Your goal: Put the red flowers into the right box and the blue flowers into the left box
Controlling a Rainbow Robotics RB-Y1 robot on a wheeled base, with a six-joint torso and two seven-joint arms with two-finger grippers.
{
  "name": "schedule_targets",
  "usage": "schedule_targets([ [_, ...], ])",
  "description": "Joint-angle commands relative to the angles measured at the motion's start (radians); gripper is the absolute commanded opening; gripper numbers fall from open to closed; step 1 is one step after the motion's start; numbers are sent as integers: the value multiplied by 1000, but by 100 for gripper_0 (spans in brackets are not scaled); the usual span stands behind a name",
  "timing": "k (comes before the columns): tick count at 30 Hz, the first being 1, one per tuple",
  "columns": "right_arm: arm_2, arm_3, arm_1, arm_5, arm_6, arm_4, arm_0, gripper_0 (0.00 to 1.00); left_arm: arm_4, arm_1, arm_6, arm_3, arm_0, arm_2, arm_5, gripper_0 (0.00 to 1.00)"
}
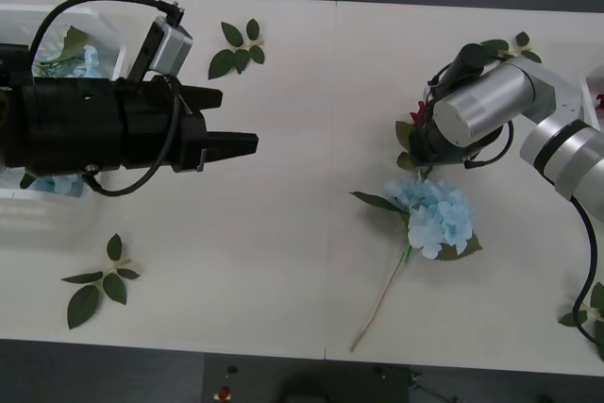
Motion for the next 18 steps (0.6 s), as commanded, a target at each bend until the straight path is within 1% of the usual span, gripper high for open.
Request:
schedule_targets([
  [1, -9, 23, 8, -13, 0, 5, -21, 5, 56, 94, 9, -55, -30, -17, -31, 100],
  [2, -9, 26, 8, -14, -2, 2, -21, 0, 56, 94, 6, -55, -32, -17, -31, 100],
  [6, -9, 26, 8, -29, -8, 0, -21, 0, 38, 64, -5, -57, -30, -17, -26, 100],
  [7, -11, 29, 8, -43, -8, -1, -21, 0, 27, 34, -8, -55, -30, -16, -2, 100],
  [13, -38, 34, 0, -91, -2, -3, -35, 0, -95, -74, -17, -41, -27, -17, -2, 100],
  [16, -83, 35, -11, -108, 6, -9, -55, 0, -102, -77, -17, -38, -27, -16, 0, 100],
  [18, -132, 32, -24, -118, 46, -9, -78, 0, -69, -43, -17, -38, -25, -14, -2, 100],
])
